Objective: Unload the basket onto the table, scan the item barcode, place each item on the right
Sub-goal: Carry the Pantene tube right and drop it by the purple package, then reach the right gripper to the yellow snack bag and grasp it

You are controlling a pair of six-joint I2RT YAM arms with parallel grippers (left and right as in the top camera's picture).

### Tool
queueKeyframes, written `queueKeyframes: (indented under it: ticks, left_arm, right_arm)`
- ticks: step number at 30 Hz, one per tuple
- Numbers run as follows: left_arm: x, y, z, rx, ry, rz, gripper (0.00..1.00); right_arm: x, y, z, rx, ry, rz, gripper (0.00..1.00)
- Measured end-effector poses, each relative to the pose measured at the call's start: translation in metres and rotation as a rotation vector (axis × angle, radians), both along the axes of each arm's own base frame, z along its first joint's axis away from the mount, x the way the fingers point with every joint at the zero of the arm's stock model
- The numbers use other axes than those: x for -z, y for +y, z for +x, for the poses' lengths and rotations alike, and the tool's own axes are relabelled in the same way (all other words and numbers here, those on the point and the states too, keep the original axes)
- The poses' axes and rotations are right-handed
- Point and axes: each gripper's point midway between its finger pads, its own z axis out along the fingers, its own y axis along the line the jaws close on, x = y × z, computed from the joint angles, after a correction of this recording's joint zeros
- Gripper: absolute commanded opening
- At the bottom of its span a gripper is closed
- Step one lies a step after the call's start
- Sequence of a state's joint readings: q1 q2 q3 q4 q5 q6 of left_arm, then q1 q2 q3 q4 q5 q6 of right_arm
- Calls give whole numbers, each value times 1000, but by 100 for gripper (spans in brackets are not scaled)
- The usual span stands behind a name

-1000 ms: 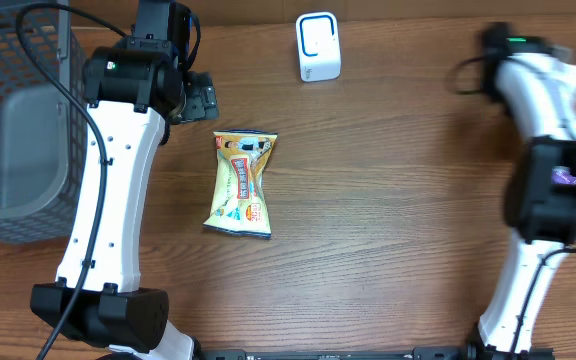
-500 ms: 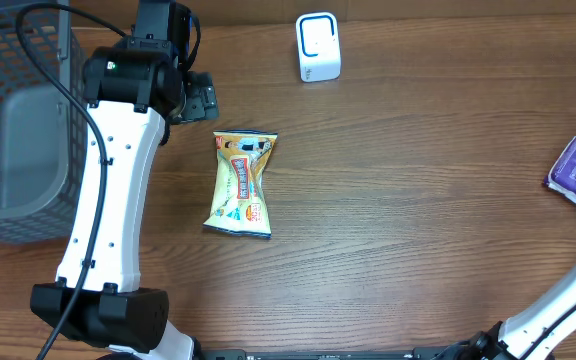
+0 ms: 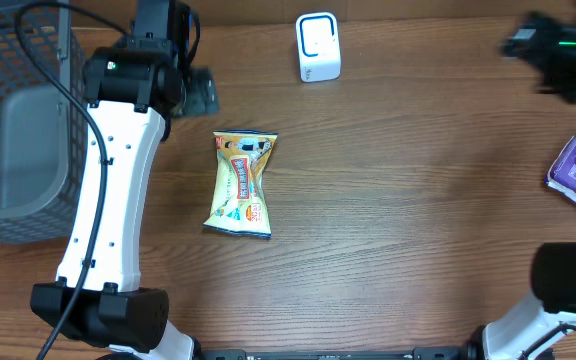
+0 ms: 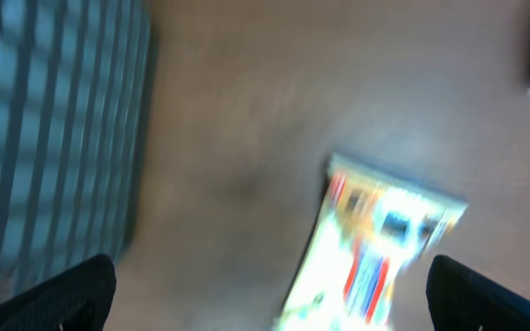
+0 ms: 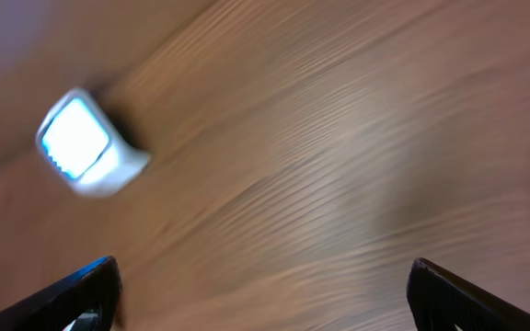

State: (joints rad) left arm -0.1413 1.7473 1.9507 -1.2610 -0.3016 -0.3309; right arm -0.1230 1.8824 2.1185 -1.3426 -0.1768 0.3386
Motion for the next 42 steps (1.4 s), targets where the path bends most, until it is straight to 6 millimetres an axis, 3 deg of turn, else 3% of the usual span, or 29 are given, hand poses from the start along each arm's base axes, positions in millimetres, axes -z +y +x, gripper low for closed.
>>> queueKeyframes:
  ticks: [5,9,11,14,17,19,21,24,25,27,30,33,35,39,42]
  left_arm:
    - [-5,-2,9,3,-45,-10,100]
    - [-17,-2,24,11,-116,2,100]
    - [-27,7,24,-12,-140,48,100]
    - [-63,23,15,-67,-237,121,100]
    - [-125,35,-21,-96,-396,134,100]
    - [-173,43,-63,-107,-526,128,100]
    - [-215,54,-112,-136,-650,133,100]
    - [-242,73,-176,-191,-757,160,100]
    - [-242,78,-191,-209,-772,172,100]
    - [-229,84,-204,-232,-754,197,100]
    - [-184,85,-188,-228,-625,242,100]
    - [-132,81,-159,-207,-480,279,100]
    - [-109,79,-143,-199,-433,289,100]
    - [-93,77,-130,-208,-425,282,100]
    - [-93,77,-129,-224,-436,267,100]
  right_arm:
    - [40,94,6,-207,46,1,100]
    - [64,143,-6,-308,95,-7,100]
    - [76,157,-16,-337,130,-9,100]
    - [106,173,-34,-361,204,-8,100]
    - [137,194,-53,-403,267,6,100]
    - [147,218,-60,-453,255,20,100]
    - [148,258,-66,-540,195,19,100]
    - [142,317,-77,-662,84,22,100]
    - [140,340,-83,-708,47,23,100]
    - [143,374,-99,-782,10,29,100]
    - [159,401,-111,-836,-1,26,100]
    - [183,409,-112,-843,21,9,100]
    - [202,405,-110,-825,53,-11,94]
    - [223,402,-102,-797,71,-28,68]
    - [227,405,-97,-792,54,-23,60]
